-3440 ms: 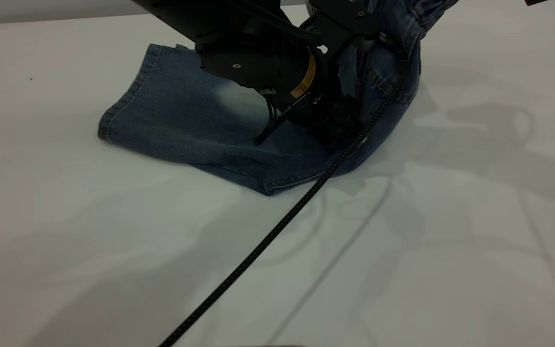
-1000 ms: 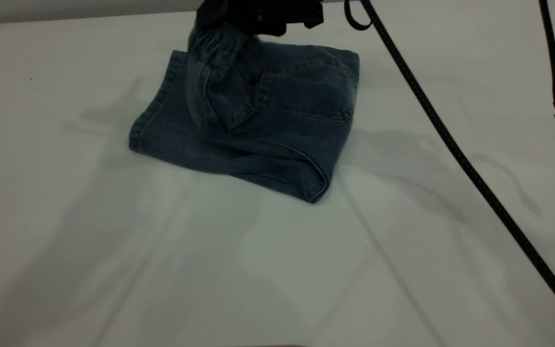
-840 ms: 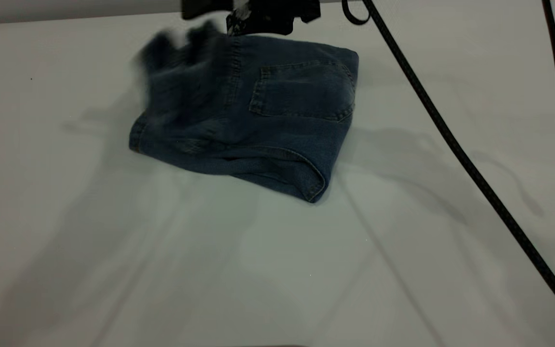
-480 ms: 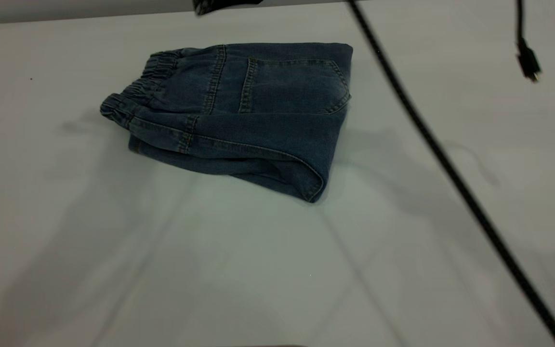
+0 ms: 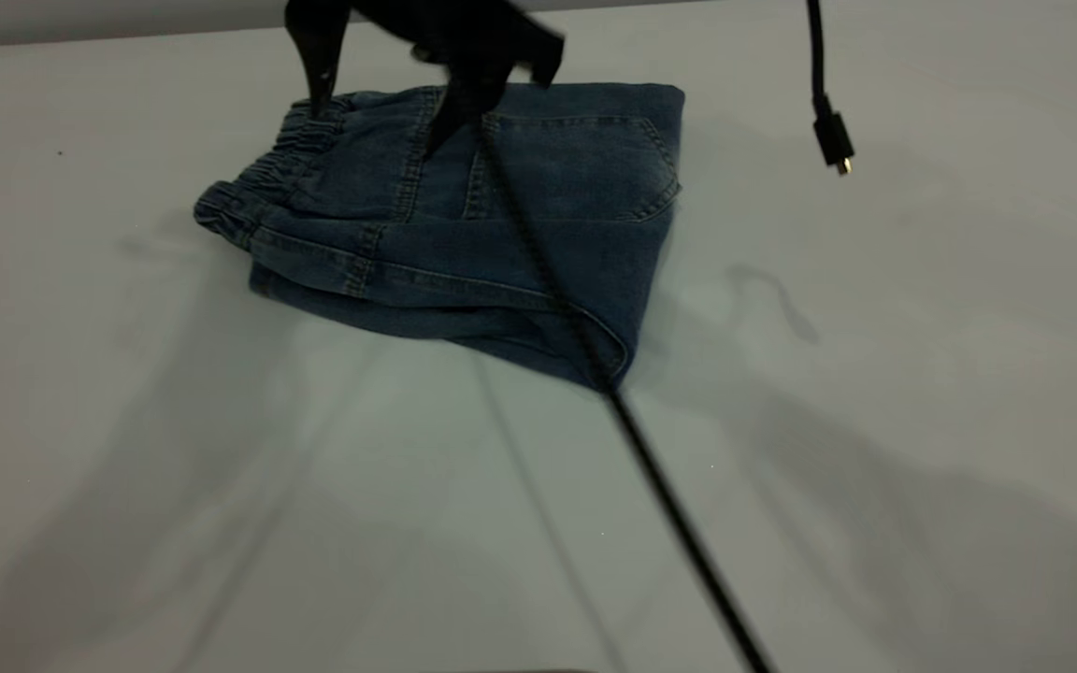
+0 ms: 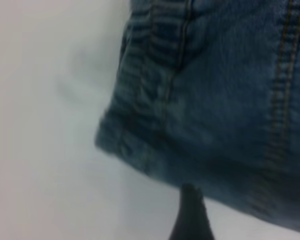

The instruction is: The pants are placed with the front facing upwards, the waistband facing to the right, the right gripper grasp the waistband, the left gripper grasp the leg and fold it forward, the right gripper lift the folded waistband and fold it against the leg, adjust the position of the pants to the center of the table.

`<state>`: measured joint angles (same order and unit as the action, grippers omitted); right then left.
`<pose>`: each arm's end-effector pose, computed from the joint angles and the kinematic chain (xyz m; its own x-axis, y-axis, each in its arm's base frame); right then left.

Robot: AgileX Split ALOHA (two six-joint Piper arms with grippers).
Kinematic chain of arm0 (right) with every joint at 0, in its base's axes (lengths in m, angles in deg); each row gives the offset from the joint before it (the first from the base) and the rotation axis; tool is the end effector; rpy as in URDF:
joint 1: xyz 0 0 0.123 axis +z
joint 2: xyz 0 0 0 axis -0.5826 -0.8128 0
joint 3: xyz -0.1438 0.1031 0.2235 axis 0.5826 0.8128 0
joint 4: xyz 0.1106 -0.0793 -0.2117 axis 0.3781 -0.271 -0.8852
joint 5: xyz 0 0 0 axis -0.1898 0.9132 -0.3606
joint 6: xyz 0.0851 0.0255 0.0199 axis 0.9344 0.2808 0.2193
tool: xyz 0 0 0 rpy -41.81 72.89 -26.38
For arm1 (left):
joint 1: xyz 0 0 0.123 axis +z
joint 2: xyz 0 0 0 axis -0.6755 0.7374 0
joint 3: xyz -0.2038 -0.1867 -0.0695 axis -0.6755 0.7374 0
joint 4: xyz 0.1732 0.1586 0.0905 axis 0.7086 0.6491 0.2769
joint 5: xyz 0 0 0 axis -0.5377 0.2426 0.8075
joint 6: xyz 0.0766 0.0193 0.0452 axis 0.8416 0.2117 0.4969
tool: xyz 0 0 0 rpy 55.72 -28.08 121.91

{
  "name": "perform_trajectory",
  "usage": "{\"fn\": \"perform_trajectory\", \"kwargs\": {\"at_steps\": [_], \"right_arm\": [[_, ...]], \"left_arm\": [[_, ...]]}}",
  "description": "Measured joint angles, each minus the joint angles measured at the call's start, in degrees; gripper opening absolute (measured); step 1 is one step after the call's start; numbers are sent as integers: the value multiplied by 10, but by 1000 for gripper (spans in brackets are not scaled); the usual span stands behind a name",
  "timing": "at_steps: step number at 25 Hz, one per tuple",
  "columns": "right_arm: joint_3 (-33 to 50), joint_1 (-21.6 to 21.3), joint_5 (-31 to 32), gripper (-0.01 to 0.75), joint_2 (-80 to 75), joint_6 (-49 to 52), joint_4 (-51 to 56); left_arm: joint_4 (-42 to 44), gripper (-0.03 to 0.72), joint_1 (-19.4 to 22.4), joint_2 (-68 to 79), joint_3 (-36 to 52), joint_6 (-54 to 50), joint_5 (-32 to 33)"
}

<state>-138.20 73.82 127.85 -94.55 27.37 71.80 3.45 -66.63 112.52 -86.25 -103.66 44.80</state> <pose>0.4002 0.3428 0.1464 -0.9630 0.2311 -0.1389 0.1238 0.8366 0.5337 0.3522 -0.1348 0.3549 -0.2403 0.3002 -0.9231 0.2441 0.9391 0.2419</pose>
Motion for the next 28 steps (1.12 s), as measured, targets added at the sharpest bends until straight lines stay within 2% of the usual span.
{"fn": "perform_trajectory", "kwargs": {"at_steps": [5, 11, 22, 28], "right_arm": [[-35, -1, -25, 444, -55, 127, 49], [-39, 7, -31, 443, -93, 152, 70], [-46, 12, -3, 439, -118, 127, 76], [-51, 12, 88, 439, -116, 27, 54]], "left_arm": [[0, 421, 0, -1, 0, 0, 0], [0, 421, 0, -1, 0, 0, 0], [0, 421, 0, -1, 0, 0, 1], [0, 421, 0, -1, 0, 0, 2]]}}
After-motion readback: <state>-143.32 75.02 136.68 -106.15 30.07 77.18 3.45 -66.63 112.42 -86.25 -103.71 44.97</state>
